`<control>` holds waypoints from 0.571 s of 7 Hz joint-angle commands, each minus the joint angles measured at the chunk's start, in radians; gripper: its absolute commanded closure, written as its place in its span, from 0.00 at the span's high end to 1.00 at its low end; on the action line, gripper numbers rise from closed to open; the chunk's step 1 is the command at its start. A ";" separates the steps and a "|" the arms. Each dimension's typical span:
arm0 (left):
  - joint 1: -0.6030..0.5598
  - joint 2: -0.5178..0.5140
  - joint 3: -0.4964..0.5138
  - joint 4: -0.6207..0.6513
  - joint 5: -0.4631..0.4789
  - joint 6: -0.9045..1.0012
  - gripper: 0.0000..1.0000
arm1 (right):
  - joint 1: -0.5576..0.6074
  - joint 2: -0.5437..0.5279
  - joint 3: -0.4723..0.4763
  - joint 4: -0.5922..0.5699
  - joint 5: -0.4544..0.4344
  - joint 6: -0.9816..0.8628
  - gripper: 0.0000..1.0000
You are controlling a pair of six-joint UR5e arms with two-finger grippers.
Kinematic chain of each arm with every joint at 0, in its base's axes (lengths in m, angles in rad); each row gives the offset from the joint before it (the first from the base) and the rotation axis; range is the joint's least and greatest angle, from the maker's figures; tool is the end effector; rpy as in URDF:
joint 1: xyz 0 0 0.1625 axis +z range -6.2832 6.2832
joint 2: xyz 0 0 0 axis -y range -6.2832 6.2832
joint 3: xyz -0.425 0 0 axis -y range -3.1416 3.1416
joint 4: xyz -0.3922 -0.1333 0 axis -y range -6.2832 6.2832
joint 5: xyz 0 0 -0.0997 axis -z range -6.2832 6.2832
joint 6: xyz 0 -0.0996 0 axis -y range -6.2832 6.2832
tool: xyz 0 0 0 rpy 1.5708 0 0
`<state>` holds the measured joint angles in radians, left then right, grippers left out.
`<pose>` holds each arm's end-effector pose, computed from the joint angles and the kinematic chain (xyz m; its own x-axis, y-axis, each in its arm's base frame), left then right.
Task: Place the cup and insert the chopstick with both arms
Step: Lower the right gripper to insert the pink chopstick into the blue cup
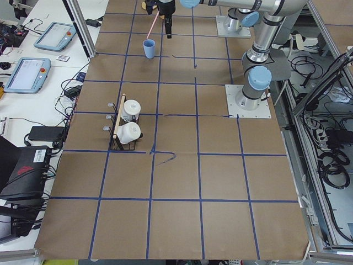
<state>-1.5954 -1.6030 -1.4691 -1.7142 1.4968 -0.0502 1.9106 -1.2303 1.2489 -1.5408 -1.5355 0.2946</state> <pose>-0.1528 -0.4934 0.5081 -0.9971 -0.0310 0.0699 -0.0255 0.9967 0.0774 0.3386 -0.5473 0.4515 -0.9988 -0.0438 -0.0196 -0.0448 0.9974 0.0567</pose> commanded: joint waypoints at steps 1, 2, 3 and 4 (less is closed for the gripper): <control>0.000 0.000 0.001 -0.001 0.000 0.000 1.00 | 0.021 0.015 0.015 -0.015 0.000 0.017 0.09; 0.000 0.000 0.001 -0.001 0.000 0.000 1.00 | 0.021 0.017 0.030 -0.019 -0.002 0.015 0.09; 0.000 0.000 0.001 -0.001 0.000 0.000 1.00 | 0.021 0.028 0.037 -0.027 -0.003 0.008 0.09; 0.000 0.000 0.001 0.001 0.000 0.000 1.00 | 0.021 0.049 0.038 -0.066 -0.002 0.017 0.09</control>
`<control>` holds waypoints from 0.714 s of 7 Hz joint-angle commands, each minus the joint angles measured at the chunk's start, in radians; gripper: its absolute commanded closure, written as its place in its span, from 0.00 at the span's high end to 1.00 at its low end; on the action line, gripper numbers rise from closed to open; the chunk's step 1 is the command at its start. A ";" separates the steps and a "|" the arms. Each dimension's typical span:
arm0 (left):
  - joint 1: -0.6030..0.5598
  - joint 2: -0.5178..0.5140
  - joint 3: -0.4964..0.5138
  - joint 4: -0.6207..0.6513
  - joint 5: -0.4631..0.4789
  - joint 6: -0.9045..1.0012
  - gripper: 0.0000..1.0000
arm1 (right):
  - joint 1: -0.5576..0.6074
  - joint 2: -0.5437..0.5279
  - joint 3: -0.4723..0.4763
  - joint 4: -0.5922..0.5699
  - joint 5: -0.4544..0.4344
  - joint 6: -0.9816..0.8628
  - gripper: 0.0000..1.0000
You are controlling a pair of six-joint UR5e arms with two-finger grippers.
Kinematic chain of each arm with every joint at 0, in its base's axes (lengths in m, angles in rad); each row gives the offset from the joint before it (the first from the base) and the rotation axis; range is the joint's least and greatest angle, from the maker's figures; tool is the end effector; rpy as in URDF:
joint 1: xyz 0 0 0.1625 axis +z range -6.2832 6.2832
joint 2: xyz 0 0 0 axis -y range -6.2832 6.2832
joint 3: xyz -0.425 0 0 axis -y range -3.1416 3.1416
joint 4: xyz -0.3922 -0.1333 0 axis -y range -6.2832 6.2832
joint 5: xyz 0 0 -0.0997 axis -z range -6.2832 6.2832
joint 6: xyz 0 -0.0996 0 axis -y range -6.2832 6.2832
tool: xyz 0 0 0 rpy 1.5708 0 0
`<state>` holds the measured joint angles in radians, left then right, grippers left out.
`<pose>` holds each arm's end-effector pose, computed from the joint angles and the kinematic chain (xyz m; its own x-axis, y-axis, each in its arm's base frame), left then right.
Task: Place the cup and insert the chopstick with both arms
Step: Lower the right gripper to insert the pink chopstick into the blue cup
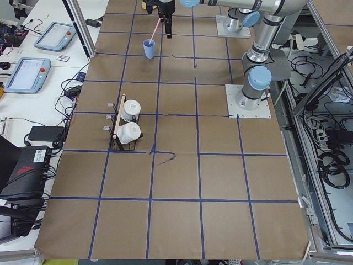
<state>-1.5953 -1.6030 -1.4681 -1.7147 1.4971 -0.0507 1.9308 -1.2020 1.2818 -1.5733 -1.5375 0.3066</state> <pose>-0.1528 -0.4935 0.5085 -0.9971 -0.0315 0.0696 -0.0261 0.9967 0.0770 0.3519 -0.5470 0.4207 -0.9986 -0.0517 -0.0083 -0.0523 0.9951 0.0836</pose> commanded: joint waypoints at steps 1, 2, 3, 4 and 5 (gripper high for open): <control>0.000 0.000 0.002 0.000 0.000 0.000 1.00 | 0.000 0.036 0.005 -0.051 0.000 0.005 0.11; 0.000 0.000 0.002 0.000 0.000 0.000 1.00 | 0.000 0.038 0.007 -0.051 0.000 0.005 0.12; 0.000 0.000 0.002 0.000 0.000 0.000 1.00 | 0.000 0.036 0.025 -0.053 0.000 0.005 0.14; 0.000 0.000 0.002 0.000 0.000 0.000 1.00 | 0.000 0.036 0.037 -0.068 0.000 0.002 0.17; 0.000 0.000 0.003 0.000 0.000 0.000 1.00 | 0.000 0.039 0.040 -0.073 0.000 -0.007 0.19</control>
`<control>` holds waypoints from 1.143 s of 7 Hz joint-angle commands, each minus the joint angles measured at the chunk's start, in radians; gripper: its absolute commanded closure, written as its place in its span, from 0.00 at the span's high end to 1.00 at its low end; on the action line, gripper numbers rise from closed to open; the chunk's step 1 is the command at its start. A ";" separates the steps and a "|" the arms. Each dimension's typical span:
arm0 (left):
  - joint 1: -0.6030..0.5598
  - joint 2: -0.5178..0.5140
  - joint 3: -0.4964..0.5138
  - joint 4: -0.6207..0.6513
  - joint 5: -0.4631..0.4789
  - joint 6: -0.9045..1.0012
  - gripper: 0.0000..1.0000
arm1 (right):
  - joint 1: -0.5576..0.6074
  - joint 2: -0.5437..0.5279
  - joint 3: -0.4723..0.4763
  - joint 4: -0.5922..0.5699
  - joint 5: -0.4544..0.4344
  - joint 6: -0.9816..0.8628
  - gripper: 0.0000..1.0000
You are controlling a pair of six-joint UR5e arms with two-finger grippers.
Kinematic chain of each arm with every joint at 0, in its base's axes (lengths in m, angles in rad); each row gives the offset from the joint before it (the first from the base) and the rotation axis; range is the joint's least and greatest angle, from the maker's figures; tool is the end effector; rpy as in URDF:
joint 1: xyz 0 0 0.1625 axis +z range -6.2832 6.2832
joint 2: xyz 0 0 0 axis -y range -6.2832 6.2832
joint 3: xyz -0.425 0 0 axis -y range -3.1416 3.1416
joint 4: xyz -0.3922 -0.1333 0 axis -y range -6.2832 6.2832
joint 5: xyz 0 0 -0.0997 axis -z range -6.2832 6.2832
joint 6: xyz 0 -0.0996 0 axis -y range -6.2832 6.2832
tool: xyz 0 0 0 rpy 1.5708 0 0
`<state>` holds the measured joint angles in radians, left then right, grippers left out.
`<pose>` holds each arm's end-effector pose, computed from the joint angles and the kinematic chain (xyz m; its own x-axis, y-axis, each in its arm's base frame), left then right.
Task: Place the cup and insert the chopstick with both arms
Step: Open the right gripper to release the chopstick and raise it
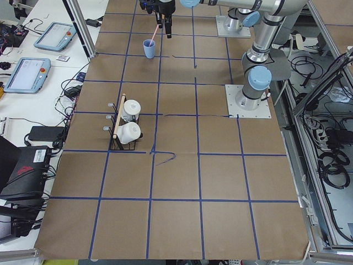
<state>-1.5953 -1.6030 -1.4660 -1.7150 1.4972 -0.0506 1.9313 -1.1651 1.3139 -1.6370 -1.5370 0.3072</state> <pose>-0.1528 -0.4936 0.5095 -0.9971 -0.0313 0.0696 -0.0260 0.9968 0.0752 0.3560 -0.5570 0.3874 -0.9986 -0.0516 -0.0072 -0.0520 0.9947 0.0888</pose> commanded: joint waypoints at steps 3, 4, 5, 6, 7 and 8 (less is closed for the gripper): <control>0.003 0.002 0.003 0.000 0.002 0.000 1.00 | 0.000 0.010 0.021 -0.056 0.000 -0.005 0.63; 0.002 0.005 0.003 0.000 0.002 0.000 1.00 | 0.000 0.012 0.021 -0.091 0.000 -0.006 0.68; 0.002 0.005 0.003 0.002 -0.002 0.002 1.00 | 0.000 0.012 0.021 -0.096 -0.002 -0.007 0.72; 0.002 0.005 0.003 0.000 0.000 0.000 1.00 | -0.011 0.007 0.009 -0.098 -0.006 -0.020 0.76; 0.003 0.005 0.003 0.000 0.003 0.000 1.00 | -0.037 0.001 -0.014 -0.098 -0.015 -0.104 0.77; 0.003 0.009 0.003 0.000 0.005 0.000 1.00 | -0.108 -0.014 -0.028 -0.095 -0.018 -0.211 0.83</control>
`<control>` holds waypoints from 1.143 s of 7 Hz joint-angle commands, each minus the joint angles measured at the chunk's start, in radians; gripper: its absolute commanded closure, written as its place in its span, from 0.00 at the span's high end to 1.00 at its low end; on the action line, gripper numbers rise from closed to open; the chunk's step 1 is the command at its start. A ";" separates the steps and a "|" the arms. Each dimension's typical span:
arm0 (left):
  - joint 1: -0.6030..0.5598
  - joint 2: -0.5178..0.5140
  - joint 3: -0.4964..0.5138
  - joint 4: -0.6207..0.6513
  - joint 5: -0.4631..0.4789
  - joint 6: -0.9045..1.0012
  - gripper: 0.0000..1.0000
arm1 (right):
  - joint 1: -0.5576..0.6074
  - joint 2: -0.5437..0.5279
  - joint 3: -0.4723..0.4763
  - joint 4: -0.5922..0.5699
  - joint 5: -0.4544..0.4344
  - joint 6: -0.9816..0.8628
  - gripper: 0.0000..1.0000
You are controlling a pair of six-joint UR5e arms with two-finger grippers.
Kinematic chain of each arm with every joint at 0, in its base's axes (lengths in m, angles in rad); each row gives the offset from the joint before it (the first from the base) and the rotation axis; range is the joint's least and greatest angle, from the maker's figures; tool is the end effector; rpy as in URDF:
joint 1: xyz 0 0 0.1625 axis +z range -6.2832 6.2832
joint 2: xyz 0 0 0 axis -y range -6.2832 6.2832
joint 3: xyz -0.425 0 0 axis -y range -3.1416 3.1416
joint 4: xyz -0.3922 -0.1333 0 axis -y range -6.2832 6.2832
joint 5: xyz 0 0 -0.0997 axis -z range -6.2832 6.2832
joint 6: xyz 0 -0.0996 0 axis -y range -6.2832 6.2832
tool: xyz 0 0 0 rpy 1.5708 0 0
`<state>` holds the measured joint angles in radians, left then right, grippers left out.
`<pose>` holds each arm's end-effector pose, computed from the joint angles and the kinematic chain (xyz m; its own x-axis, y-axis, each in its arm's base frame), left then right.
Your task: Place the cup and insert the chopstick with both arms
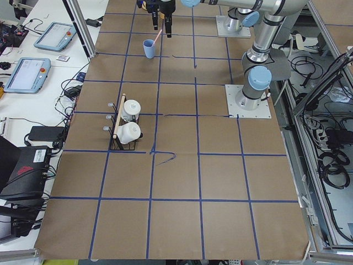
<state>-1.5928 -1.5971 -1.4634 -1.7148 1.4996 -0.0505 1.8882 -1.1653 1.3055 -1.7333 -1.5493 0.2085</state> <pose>-0.1512 -0.4921 0.5137 -0.9972 -0.0329 0.0677 -0.0284 0.9974 0.0664 0.3340 -0.5828 0.4009 -0.9937 -0.1091 -0.0256 -0.1087 0.9939 -0.0174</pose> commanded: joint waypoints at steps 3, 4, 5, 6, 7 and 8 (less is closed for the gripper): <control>0.001 0.000 0.002 0.000 0.001 0.001 1.00 | -0.305 -0.240 0.128 0.040 0.003 -0.447 0.92; 0.001 0.000 0.000 0.000 0.001 0.001 1.00 | -0.329 -0.352 0.250 0.023 -0.003 -0.454 1.00; -0.001 -0.003 0.002 0.001 -0.001 0.000 1.00 | -0.346 -0.394 0.282 0.005 0.015 -0.452 1.00; 0.001 -0.003 0.002 0.001 0.001 0.001 1.00 | -0.347 -0.393 0.281 0.003 0.015 -0.449 1.00; 0.001 -0.004 0.009 0.001 -0.002 0.001 1.00 | -0.340 -0.404 0.273 0.006 0.002 -0.442 1.00; 0.001 -0.004 0.012 0.001 -0.002 0.003 1.00 | -0.342 -0.402 0.270 0.011 0.008 -0.442 1.00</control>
<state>-1.5925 -1.6007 -1.4560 -1.7135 1.4981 -0.0489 1.5468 -1.5623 1.5773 -1.7262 -1.5424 -0.2356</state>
